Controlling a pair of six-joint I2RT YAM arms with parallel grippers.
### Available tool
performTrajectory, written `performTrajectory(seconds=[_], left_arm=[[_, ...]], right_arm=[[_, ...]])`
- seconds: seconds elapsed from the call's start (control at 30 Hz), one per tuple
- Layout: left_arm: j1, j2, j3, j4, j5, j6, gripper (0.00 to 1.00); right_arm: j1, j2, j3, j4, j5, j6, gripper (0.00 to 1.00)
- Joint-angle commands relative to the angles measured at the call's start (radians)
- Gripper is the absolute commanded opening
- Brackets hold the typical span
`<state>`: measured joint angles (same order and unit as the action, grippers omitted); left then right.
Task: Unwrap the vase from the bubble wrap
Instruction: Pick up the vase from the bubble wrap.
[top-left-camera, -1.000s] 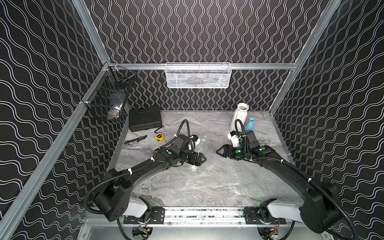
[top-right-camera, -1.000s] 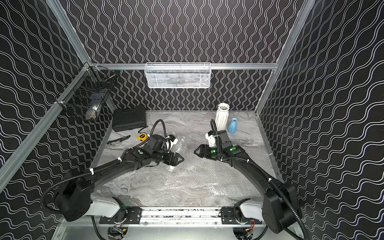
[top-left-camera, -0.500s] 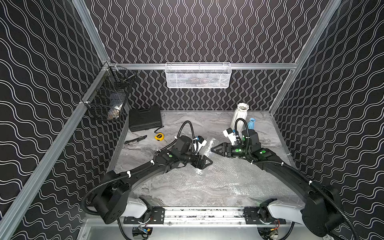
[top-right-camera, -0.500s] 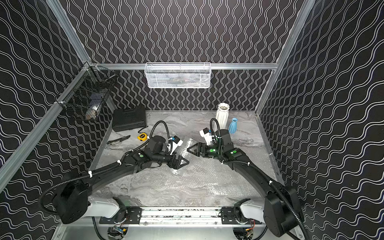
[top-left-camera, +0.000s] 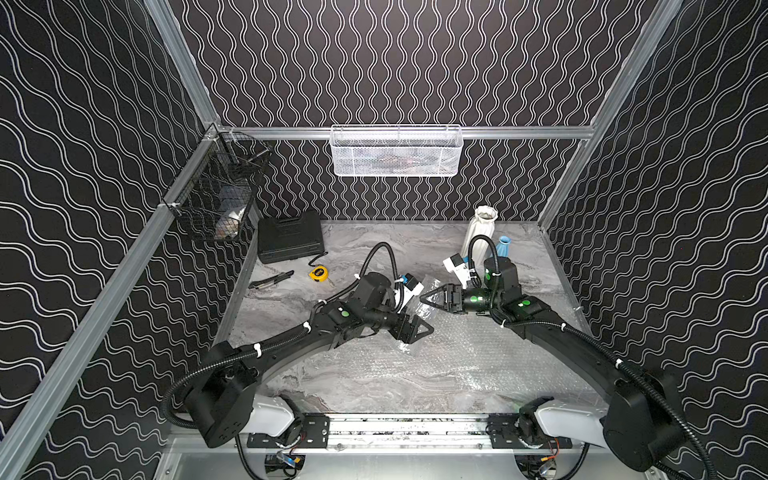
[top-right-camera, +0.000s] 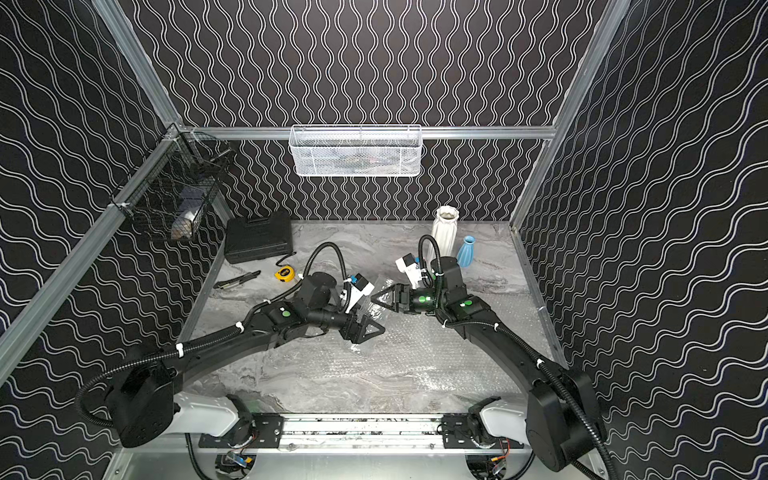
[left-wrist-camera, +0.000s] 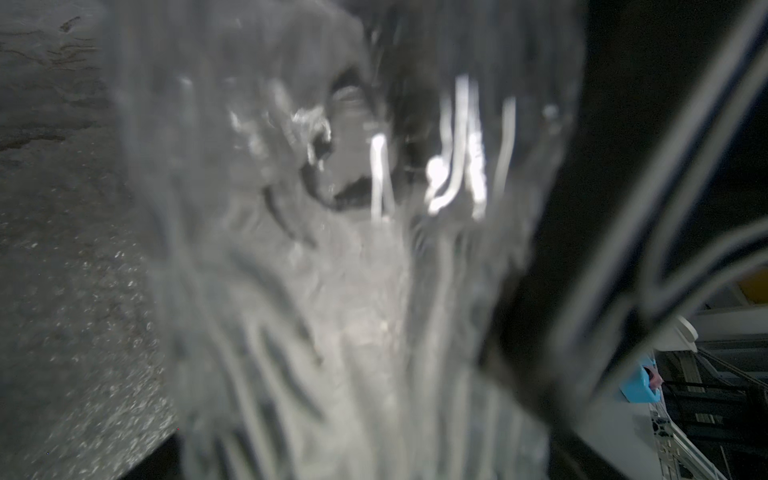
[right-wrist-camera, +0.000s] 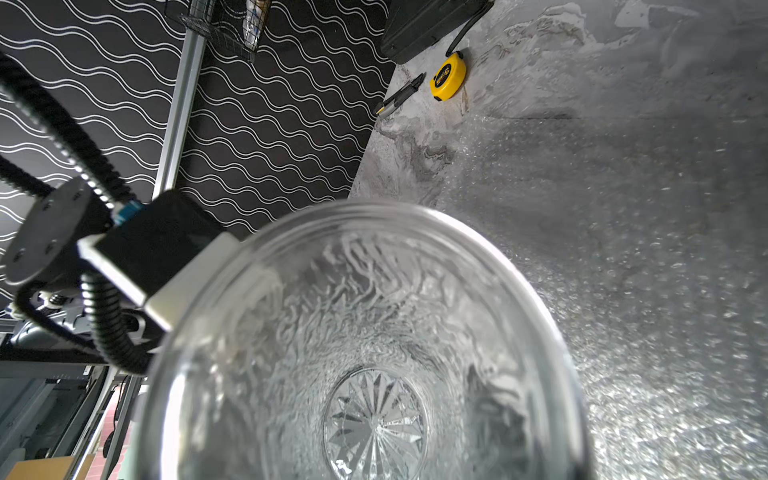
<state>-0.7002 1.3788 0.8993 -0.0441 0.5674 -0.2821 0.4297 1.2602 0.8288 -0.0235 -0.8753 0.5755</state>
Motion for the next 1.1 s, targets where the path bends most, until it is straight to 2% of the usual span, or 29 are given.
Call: performTrajectory(seconds=[0.0,0.3,0.53,0.7,0.9,1.07], left_arm=[[-0.007,0.003,0.016,0.070,0.036,0.035,0.72],[-0.016,0.018,0.037,0.059,0.042,0.042,0.71],[-0.018,0.022,0.041,0.042,0.025,0.050,0.73],[-0.018,0.018,0.032,0.034,0.012,0.052,0.81],[-0.018,0.014,0.024,0.023,-0.007,0.053,0.93],[-0.018,0.007,0.016,0.010,-0.031,0.055,0.99]], right_arm=[[0.005,0.006,0.008,0.049,-0.044,0.000,0.76],[0.012,0.007,0.020,0.008,-0.021,-0.030,0.72],[0.012,-0.010,0.034,-0.045,0.053,-0.060,0.54],[0.012,-0.024,0.039,-0.064,0.112,-0.068,0.50],[0.012,-0.035,0.036,-0.059,0.151,-0.062,0.50],[0.011,-0.044,0.038,-0.062,0.198,-0.063,0.50]])
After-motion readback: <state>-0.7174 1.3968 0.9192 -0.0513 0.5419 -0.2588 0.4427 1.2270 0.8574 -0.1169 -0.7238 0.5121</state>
